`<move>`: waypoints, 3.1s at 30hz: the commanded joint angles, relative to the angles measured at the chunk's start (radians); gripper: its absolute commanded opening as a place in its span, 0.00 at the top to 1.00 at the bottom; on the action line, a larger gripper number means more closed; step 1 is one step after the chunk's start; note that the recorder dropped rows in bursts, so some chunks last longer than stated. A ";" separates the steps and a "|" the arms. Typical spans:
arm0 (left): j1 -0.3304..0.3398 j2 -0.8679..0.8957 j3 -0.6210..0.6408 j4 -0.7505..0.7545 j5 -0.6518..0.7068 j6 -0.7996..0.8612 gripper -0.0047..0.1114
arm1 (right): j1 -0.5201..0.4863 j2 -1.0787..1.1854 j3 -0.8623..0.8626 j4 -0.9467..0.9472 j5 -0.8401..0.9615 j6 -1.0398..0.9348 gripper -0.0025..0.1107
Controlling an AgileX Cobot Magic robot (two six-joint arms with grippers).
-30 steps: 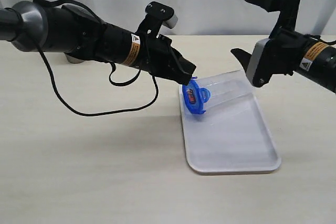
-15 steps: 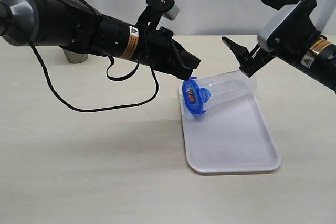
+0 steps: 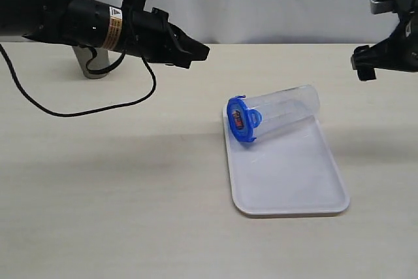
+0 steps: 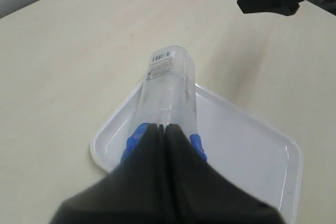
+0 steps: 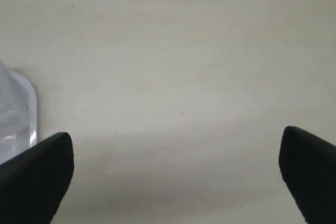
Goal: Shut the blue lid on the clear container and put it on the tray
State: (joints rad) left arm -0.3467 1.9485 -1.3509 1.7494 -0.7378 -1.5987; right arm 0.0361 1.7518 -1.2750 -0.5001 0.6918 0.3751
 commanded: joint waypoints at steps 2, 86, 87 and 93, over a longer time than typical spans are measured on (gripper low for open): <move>0.004 -0.029 0.001 -0.005 -0.040 0.004 0.96 | 0.008 -0.001 -0.014 0.057 0.097 -0.090 0.01; 0.024 -0.139 0.238 -0.698 -0.266 0.704 0.96 | 0.363 -0.091 0.432 0.545 -0.992 -0.953 0.94; -0.001 -0.135 0.238 -0.723 -0.250 0.742 0.96 | 0.361 -0.091 0.468 0.433 -1.066 -0.826 0.94; -0.130 -0.102 0.238 -0.849 -0.104 0.873 0.96 | 0.227 -0.077 0.552 -0.162 -1.514 -0.111 0.94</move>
State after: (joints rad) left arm -0.4371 1.8295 -1.1185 0.9574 -0.8961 -0.7840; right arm 0.3247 1.6736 -0.7270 -0.4423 -0.6254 0.0000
